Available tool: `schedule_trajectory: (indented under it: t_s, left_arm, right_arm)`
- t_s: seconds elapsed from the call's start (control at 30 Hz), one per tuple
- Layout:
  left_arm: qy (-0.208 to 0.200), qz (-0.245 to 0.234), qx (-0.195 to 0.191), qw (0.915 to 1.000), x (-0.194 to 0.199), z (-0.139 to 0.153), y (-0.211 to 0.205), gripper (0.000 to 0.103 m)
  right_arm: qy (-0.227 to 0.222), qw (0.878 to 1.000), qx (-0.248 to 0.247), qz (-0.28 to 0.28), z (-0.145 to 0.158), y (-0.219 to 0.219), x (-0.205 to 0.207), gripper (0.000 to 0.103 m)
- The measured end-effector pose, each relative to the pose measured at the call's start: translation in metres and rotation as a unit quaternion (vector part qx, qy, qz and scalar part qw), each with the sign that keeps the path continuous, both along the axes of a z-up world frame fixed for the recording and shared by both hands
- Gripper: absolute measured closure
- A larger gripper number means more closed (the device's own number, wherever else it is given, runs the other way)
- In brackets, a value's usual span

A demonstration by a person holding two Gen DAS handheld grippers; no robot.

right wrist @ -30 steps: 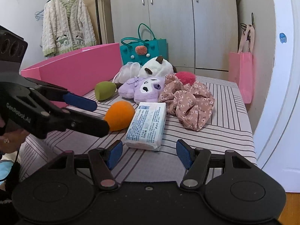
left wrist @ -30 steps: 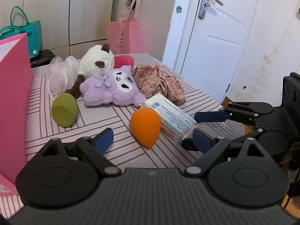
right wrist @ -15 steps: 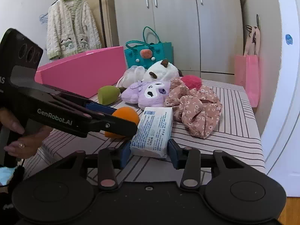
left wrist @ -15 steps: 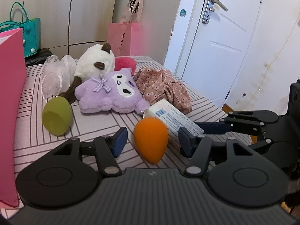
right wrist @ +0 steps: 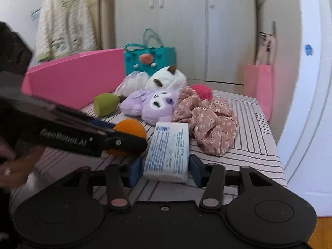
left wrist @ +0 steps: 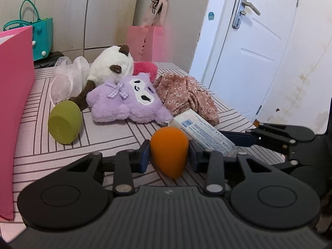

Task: Organize soft objects
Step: 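Grasp the orange sponge with the left gripper while the right gripper grasps the white soap box, then carry the orange sponge and soap box over the pink box with both grippers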

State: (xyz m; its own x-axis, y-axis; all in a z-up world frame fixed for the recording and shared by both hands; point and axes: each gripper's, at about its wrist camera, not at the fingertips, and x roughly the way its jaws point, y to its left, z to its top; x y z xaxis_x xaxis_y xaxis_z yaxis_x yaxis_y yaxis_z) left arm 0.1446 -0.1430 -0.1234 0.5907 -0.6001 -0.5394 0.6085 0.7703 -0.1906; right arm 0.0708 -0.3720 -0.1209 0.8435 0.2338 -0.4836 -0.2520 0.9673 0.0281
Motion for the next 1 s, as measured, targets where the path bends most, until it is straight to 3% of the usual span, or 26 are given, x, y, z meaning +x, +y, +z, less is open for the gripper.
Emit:
schedule_trajectory:
  t_s: [0.13, 0.17, 0.27, 0.4, 0.73, 1.0]
  left_arm:
    - [-0.017, 0.023, 0.008, 0.9996, -0.002, 0.000, 0.001, 0.067]
    - [-0.016, 0.026, 0.007, 0.9995, -0.002, 0.000, 0.002, 0.067]
    - [-0.020, 0.040, 0.006, 0.9990, -0.003, 0.001, 0.007, 0.067]
    - [-0.029, 0.055, 0.012, 0.9980, -0.007, 0.005, 0.012, 0.067]
    - [-0.005, 0.067, -0.002, 0.9977, -0.031, 0.020, 0.042, 0.067]
    - [0.051, 0.072, 0.000, 0.9961, -0.050, 0.028, 0.073, 0.067]
  right_arm:
    - [-0.032, 0.999, -0.024, -0.029, -0.004, 0.015, 0.001, 0.047]
    - [-0.041, 0.998, -0.030, -0.030, -0.006, 0.018, 0.000, 0.056]
    - [-0.045, 0.998, -0.009, -0.040, -0.006, 0.016, -0.003, 0.058]
    - [-0.035, 0.998, 0.019, -0.043, -0.003, 0.016, -0.007, 0.059]
    - [-0.015, 0.998, 0.029, -0.053, 0.009, 0.029, -0.023, 0.059]
    - [0.048, 0.995, 0.079, -0.036, 0.024, 0.034, -0.036, 0.058]
